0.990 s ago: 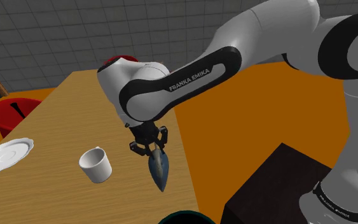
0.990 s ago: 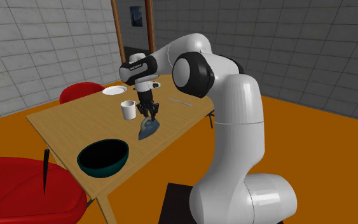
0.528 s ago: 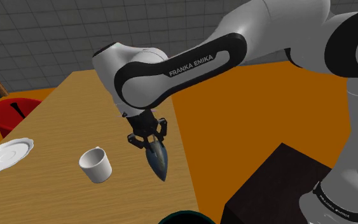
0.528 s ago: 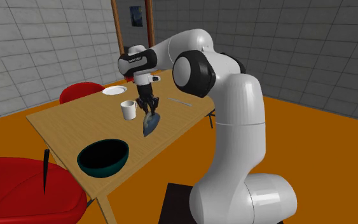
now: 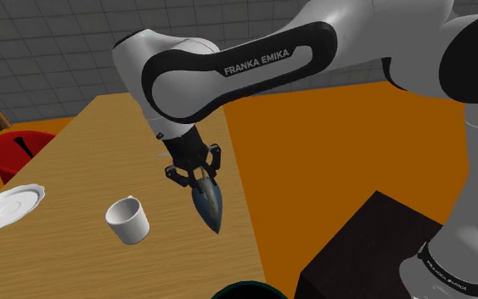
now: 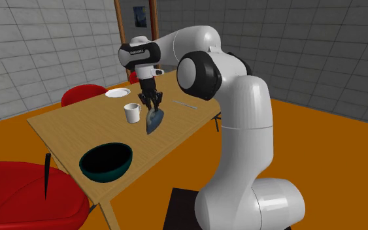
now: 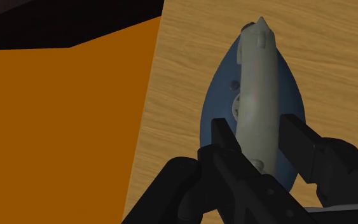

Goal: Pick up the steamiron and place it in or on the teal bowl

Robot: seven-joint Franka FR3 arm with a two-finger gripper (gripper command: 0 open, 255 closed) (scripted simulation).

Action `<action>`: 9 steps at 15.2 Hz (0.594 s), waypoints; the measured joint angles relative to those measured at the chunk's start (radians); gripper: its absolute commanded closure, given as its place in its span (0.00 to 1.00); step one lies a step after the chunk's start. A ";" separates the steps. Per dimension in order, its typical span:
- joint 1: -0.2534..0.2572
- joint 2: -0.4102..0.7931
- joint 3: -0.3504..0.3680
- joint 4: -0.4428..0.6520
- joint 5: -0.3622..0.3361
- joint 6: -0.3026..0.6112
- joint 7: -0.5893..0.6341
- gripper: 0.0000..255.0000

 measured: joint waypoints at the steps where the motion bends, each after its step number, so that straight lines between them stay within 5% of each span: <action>1: 0.004 0.002 0.000 0.019 0.000 -0.017 0.000 1.00; 9: 0.019 0.005 0.003 0.132 -0.001 -0.125 -0.007 1.00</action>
